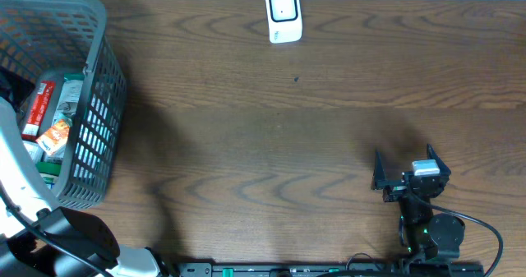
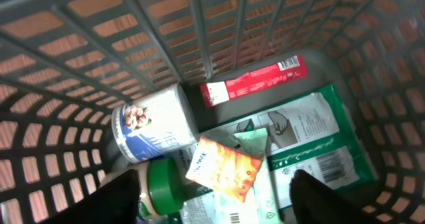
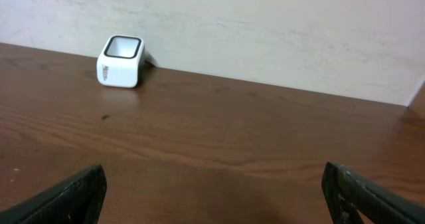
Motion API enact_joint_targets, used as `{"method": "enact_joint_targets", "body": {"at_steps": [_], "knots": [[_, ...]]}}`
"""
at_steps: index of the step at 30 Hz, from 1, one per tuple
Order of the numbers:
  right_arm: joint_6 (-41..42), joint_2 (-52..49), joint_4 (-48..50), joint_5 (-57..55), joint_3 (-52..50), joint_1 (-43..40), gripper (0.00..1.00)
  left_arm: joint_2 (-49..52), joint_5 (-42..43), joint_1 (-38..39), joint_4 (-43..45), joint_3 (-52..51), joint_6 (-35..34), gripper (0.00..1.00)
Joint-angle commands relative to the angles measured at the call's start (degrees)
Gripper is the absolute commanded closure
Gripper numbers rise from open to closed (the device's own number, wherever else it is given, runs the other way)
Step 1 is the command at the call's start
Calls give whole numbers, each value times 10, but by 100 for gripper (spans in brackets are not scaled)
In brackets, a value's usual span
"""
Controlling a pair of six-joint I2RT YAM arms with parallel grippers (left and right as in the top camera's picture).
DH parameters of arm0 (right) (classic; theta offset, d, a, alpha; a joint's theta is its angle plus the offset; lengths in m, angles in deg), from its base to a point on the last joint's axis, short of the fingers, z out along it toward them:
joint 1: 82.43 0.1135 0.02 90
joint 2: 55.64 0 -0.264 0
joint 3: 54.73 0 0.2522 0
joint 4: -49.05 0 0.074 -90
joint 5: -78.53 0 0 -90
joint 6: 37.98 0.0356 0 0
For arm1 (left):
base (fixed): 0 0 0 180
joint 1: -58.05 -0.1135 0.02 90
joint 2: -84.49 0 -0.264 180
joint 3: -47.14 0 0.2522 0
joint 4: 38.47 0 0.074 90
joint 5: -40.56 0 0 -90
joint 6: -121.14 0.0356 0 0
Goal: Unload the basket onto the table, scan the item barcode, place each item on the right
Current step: 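Lower the left gripper into the basket toward the orange tissue pack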
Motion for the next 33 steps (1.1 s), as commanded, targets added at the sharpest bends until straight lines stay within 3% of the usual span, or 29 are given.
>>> {"method": "enact_joint_targets", "body": {"at_steps": [1,10,33], "knots": [[8,0,-2,2,0,-2,1,12,3,-2,0,9,23,22],[8,0,-2,2,0,-2,1,35,3,-2,3,9,23,15],[8,0,-2,2,0,-2,1,36,3,-2,73,5,22,14]]}}
